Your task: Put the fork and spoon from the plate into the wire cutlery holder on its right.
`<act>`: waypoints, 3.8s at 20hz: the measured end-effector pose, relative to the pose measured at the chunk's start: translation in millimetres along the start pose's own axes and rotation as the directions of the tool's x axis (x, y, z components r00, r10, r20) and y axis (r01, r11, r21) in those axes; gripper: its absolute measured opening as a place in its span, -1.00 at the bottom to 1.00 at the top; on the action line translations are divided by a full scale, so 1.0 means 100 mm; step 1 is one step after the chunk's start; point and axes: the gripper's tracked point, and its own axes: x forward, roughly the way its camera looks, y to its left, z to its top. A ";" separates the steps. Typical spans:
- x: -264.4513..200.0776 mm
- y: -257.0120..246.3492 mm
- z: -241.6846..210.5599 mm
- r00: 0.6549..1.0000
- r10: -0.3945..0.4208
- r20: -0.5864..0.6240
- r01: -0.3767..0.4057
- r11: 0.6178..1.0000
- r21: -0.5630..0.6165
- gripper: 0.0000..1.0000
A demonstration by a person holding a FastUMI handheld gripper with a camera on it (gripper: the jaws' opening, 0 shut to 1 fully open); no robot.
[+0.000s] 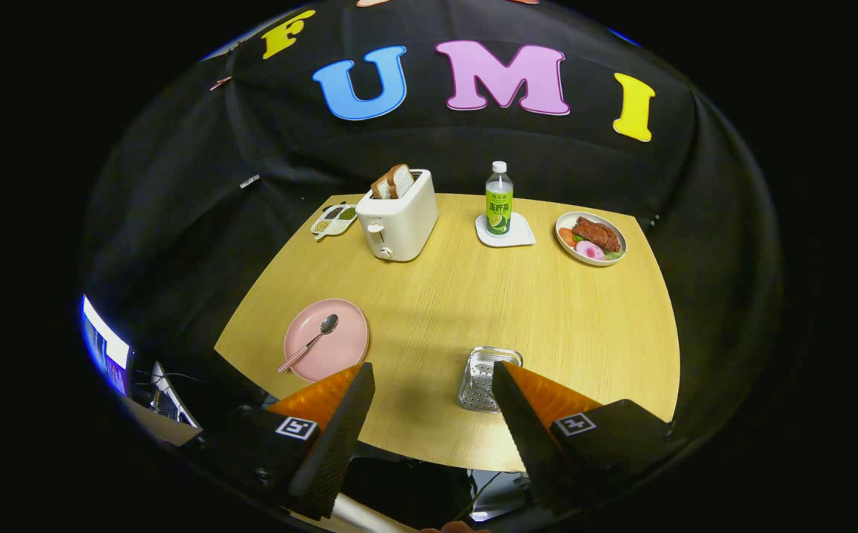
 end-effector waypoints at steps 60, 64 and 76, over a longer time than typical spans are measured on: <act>2.41 2.37 -1.40 0.743 0.262 -0.616 -0.174 0.964 0.200 -0.80; 2.31 2.22 -1.33 0.756 0.258 -0.601 -0.203 0.966 0.160 -0.80; 1.16 1.27 -0.82 0.826 0.245 -0.508 -0.268 0.963 0.030 -0.80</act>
